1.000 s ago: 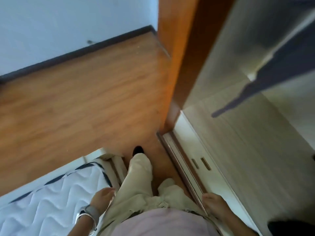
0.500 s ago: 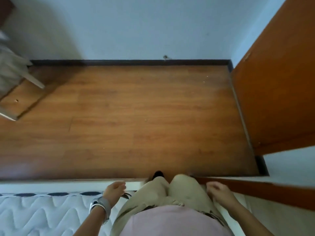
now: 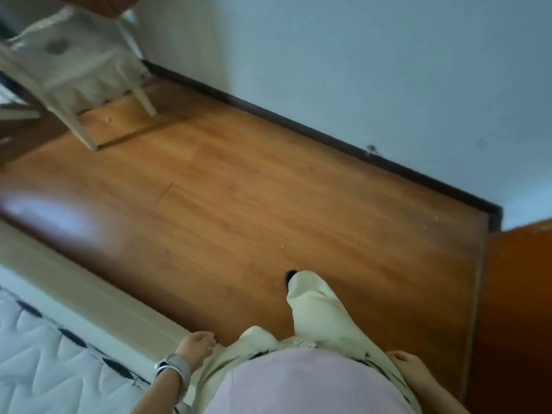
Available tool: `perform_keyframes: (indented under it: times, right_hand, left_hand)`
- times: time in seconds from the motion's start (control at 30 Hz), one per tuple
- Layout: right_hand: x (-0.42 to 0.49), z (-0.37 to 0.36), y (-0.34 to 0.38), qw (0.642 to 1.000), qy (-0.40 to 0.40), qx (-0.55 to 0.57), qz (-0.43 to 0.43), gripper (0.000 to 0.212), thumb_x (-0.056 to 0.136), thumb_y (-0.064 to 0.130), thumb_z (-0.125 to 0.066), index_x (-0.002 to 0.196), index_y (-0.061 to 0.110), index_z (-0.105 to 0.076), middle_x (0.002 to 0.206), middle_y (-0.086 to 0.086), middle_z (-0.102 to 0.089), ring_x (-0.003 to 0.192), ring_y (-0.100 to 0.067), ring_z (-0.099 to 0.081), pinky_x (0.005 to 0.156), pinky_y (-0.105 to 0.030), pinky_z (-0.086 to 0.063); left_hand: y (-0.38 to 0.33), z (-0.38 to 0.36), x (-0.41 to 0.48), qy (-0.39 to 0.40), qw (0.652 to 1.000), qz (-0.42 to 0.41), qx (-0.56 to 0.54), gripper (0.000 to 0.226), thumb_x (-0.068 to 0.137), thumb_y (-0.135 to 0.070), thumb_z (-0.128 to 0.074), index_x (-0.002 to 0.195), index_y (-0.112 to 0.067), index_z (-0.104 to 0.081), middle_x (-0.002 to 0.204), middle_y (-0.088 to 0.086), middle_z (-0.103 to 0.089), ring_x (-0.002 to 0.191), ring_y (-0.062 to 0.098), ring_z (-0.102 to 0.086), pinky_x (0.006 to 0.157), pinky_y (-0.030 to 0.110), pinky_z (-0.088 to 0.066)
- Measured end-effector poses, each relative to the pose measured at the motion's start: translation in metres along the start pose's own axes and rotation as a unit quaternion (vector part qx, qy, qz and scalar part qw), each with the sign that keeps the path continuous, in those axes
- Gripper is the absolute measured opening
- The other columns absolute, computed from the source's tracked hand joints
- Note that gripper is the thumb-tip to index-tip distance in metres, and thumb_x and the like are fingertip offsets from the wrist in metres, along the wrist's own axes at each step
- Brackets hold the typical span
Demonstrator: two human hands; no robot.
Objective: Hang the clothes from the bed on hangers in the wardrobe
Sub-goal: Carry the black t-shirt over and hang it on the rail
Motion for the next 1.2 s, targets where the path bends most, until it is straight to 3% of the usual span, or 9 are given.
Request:
perform_keyframes:
  times: [0.2, 0.37, 0.5, 0.6, 0.77, 0.87, 0.97, 1.07, 1.2]
  right_hand:
    - [0.064, 0.078, 0.121, 0.996, -0.007, -0.080, 0.027, 0.019, 0.089, 0.009, -0.055, 0.077, 0.001, -0.066, 0.070, -0.010, -0.063, 0.071, -0.028, -0.057, 0.071, -0.031, -0.041]
    - [0.092, 0.054, 0.232, 0.982, 0.027, -0.169, 0.074, 0.025, 0.090, 0.012, -0.050, 0.067, 0.012, -0.058, 0.067, -0.009, -0.060, 0.064, -0.024, -0.055, 0.055, -0.025, -0.035]
    - [0.099, -0.013, 0.321, 0.953, 0.084, -0.269, 0.109, 0.019, 0.093, 0.017, -0.046, 0.082, 0.011, -0.061, 0.075, -0.007, -0.061, 0.069, -0.022, -0.056, 0.055, -0.023, -0.034]
    - [0.100, -0.078, 0.391, 0.926, 0.105, -0.330, 0.153, 0.023, 0.093, 0.023, -0.045, 0.095, 0.010, -0.064, 0.080, -0.004, -0.066, 0.071, -0.018, -0.060, 0.058, -0.022, -0.039]
    - [0.071, -0.195, 0.512, 0.891, 0.139, -0.371, 0.221, 0.019, 0.094, 0.020, -0.044, 0.096, 0.010, -0.060, 0.080, -0.005, -0.064, 0.070, -0.016, -0.059, 0.055, -0.022, -0.038]
    - [0.039, -0.262, 0.574, 0.863, 0.170, -0.398, 0.261, 0.018, 0.094, 0.018, -0.045, 0.098, 0.010, -0.061, 0.079, -0.004, -0.064, 0.068, -0.015, -0.059, 0.054, -0.021, -0.037]
    - [0.007, -0.320, 0.635, 0.840, 0.196, -0.402, 0.307, 0.013, 0.095, 0.013, -0.045, 0.097, 0.009, -0.058, 0.082, -0.008, -0.062, 0.067, -0.015, -0.057, 0.055, -0.021, -0.037]
    - [-0.005, -0.368, 0.681, 0.823, 0.202, -0.423, 0.320, 0.014, 0.095, 0.012, -0.044, 0.100, 0.009, -0.058, 0.087, -0.011, -0.063, 0.069, -0.015, -0.057, 0.057, -0.021, -0.039]
    - [0.013, -0.410, 0.730, 0.813, 0.174, -0.471, 0.296, 0.018, 0.094, 0.012, -0.047, 0.103, 0.005, -0.061, 0.080, -0.006, -0.063, 0.070, -0.020, -0.055, 0.054, -0.021, -0.040]
  left_hand:
    - [-0.068, -0.008, -0.028, -0.081, 0.989, -0.080, -0.099, 0.027, 0.093, -0.014, -0.048, 0.114, -0.002, -0.059, 0.094, 0.008, -0.064, 0.082, 0.021, -0.059, 0.077, 0.028, -0.044]
    - [-0.054, 0.015, -0.040, -0.133, 0.969, -0.017, -0.208, 0.024, 0.094, -0.014, -0.044, 0.114, -0.006, -0.056, 0.103, 0.009, -0.060, 0.090, 0.021, -0.055, 0.073, 0.026, -0.042]
    - [-0.015, 0.036, -0.035, -0.154, 0.945, 0.084, -0.277, 0.032, 0.093, -0.012, -0.046, 0.122, 0.002, -0.052, 0.114, 0.018, -0.061, 0.092, 0.024, -0.053, 0.083, 0.033, -0.041]
    - [0.008, 0.054, -0.017, -0.160, 0.918, 0.134, -0.337, 0.032, 0.089, -0.009, -0.053, 0.116, 0.008, -0.056, 0.093, 0.017, -0.062, 0.076, 0.023, -0.052, 0.075, 0.033, -0.044]
    - [-0.014, 0.128, 0.011, -0.140, 0.904, 0.129, -0.383, 0.009, 0.073, -0.014, -0.063, 0.077, -0.007, -0.066, 0.070, 0.003, -0.060, 0.077, 0.018, -0.046, 0.076, 0.017, -0.039]
    - [-0.027, 0.189, 0.028, -0.190, 0.866, 0.115, -0.448, 0.009, 0.086, -0.003, -0.055, 0.091, 0.002, -0.060, 0.068, 0.003, -0.053, 0.062, 0.015, -0.045, 0.067, 0.023, -0.045]
    - [-0.037, 0.247, 0.050, -0.210, 0.843, 0.107, -0.484, 0.022, 0.092, -0.010, -0.048, 0.110, 0.001, -0.057, 0.087, 0.011, -0.059, 0.083, 0.022, -0.052, 0.082, 0.038, -0.048]
    - [-0.048, 0.296, 0.071, -0.235, 0.813, 0.083, -0.526, 0.017, 0.093, -0.013, -0.046, 0.107, -0.009, -0.056, 0.083, 0.004, -0.061, 0.081, 0.020, -0.056, 0.061, 0.025, -0.039]
    - [-0.059, 0.329, 0.101, -0.207, 0.774, 0.107, -0.589, 0.014, 0.093, -0.006, -0.045, 0.104, -0.004, -0.054, 0.087, 0.012, -0.059, 0.078, 0.023, -0.055, 0.073, 0.029, -0.042]
Point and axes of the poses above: each hand's wrist, its own x-axis towards the middle knuckle, its own z-axis out of the back of the hand, y = z × x, the point moved 6 cm from there along x, towards the middle knuckle
